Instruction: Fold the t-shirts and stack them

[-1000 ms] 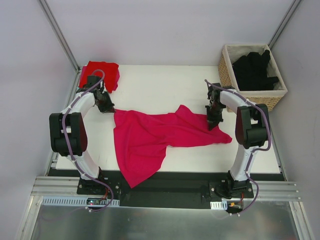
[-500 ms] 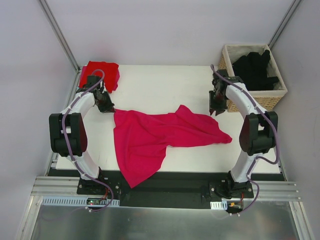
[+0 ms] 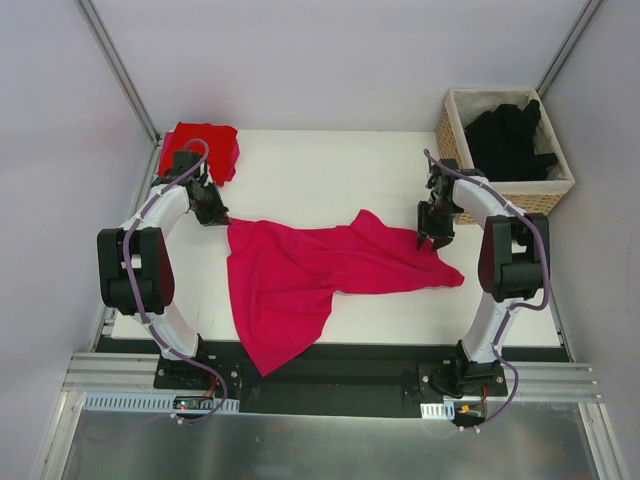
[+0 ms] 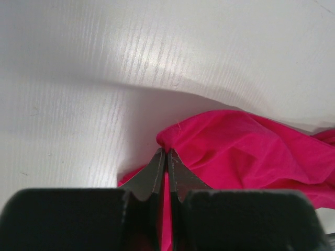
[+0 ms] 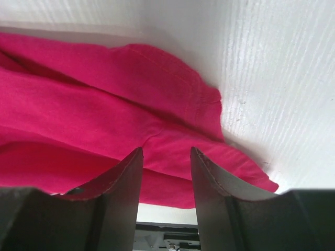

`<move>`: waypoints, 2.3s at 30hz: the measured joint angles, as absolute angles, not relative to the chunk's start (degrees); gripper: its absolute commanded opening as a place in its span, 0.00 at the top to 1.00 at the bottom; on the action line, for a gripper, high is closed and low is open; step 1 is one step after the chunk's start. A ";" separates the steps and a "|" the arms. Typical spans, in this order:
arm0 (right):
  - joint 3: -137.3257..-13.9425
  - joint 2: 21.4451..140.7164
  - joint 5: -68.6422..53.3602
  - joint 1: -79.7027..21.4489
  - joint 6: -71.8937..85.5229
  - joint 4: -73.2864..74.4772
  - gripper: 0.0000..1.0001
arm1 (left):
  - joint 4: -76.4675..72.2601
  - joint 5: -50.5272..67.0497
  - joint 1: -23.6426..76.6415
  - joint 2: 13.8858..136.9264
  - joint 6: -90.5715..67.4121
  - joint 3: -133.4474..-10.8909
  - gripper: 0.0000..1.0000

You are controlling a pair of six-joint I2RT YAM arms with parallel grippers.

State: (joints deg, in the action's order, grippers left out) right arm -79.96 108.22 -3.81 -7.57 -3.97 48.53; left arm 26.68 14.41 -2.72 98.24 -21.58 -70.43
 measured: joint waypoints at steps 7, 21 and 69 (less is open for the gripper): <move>-78.87 108.53 -5.21 -6.94 -4.62 47.37 0.57 | 26.68 14.44 -2.72 98.13 -21.58 -70.41 1.00; -78.08 110.54 -6.04 -6.94 -4.97 46.70 0.68 | 26.72 14.44 -2.72 97.36 -21.15 -70.35 1.00; -95.39 78.22 7.01 -6.94 -8.40 45.04 1.00 | 36.80 20.69 -5.58 85.54 -18.17 -106.24 1.00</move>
State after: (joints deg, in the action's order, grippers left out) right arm -95.39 78.22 7.01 -6.94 -8.40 45.04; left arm 36.80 20.69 -5.58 85.54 -18.17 -106.24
